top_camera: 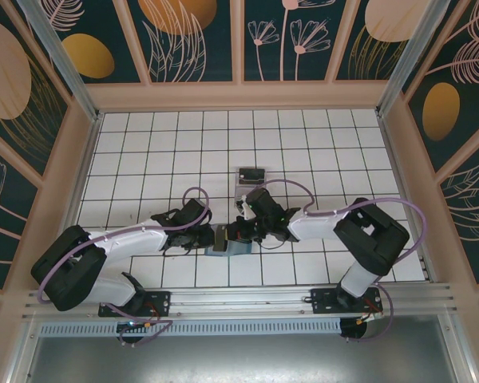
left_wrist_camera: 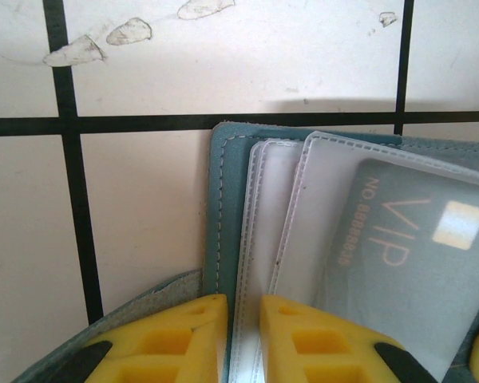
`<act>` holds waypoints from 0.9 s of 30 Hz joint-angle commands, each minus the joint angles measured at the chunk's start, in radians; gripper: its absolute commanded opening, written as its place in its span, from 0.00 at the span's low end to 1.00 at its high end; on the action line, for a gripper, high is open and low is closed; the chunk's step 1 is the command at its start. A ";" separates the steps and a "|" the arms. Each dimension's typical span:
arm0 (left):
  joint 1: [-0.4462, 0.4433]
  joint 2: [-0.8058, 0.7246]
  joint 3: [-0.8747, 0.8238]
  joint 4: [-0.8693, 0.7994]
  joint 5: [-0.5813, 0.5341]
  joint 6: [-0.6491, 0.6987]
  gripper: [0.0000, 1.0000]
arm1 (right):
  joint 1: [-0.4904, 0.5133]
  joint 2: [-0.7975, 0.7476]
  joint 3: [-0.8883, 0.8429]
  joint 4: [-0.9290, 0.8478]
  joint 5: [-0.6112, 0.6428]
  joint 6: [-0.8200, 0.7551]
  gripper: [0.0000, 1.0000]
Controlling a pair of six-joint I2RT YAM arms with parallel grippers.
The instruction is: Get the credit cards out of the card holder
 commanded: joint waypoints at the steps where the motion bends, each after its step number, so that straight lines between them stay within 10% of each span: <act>1: 0.001 0.047 -0.043 -0.061 -0.013 0.015 0.20 | -0.002 -0.044 0.008 -0.039 0.041 -0.018 0.05; 27: 0.001 -0.065 0.036 -0.078 -0.104 0.058 0.22 | -0.046 -0.213 0.153 -0.511 0.232 -0.266 0.00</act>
